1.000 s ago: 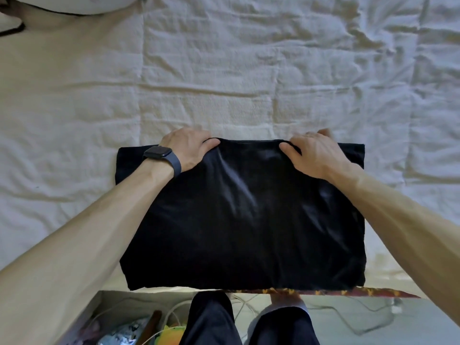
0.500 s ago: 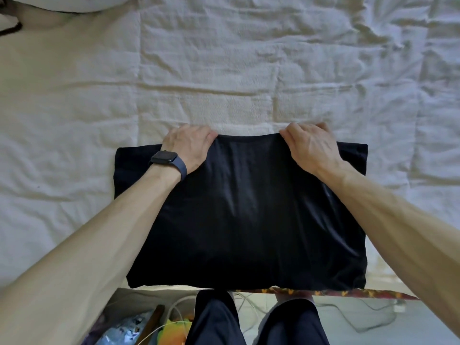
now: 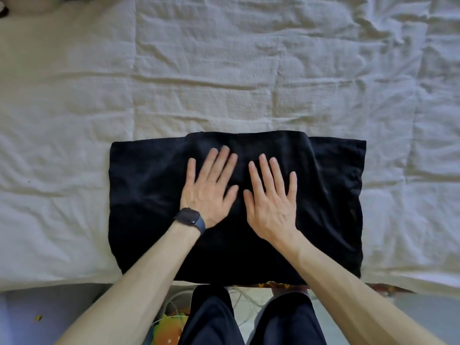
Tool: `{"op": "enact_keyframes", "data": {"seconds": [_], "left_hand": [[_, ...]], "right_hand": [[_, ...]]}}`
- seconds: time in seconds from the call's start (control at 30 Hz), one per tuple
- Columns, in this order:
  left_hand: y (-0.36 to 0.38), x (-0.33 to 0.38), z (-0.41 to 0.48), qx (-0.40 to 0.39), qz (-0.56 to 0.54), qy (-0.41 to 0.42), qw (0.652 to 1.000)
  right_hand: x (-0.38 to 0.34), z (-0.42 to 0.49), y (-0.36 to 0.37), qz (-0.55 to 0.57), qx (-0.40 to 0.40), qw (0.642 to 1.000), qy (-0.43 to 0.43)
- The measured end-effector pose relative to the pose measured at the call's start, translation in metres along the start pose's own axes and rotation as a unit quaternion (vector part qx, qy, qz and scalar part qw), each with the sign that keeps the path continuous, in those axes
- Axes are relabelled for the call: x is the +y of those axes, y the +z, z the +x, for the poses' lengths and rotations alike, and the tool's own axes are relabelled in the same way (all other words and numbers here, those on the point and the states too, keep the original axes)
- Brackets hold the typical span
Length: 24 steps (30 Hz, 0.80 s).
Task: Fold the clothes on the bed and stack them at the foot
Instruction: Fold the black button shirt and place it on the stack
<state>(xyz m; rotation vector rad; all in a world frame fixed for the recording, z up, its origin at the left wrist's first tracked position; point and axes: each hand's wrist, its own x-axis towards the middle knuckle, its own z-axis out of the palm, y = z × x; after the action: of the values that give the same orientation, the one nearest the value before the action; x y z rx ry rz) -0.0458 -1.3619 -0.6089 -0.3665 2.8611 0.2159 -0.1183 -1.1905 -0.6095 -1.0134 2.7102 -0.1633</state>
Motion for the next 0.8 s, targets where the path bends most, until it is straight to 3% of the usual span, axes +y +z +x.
{"op": "enact_keyframes", "data": {"seconds": [0.13,0.33,0.47,0.63,0.8], "left_hand": [[0.003,-0.048,0.011,-0.012,0.013,-0.059,0.998],[-0.012,-0.074,0.025,-0.007,-0.013,-0.159,0.987],[-0.013,-0.002,0.001,0.021,-0.041,-0.099,0.994],[0.012,0.134,-0.051,-0.059,-0.100,0.074,0.991],[0.032,0.229,-0.081,-0.129,-0.092,0.084,0.984]], "right_hand": [[0.035,0.024,0.007,-0.030,-0.047,0.998,0.043],[0.075,0.033,-0.018,-0.013,-0.045,0.992,0.120],[0.081,-0.016,-0.031,0.000,-0.036,0.990,0.139],[0.123,-0.044,-0.029,-0.031,-0.112,0.977,0.177],[0.178,-0.020,-0.045,0.131,-0.014,0.963,0.237]]}}
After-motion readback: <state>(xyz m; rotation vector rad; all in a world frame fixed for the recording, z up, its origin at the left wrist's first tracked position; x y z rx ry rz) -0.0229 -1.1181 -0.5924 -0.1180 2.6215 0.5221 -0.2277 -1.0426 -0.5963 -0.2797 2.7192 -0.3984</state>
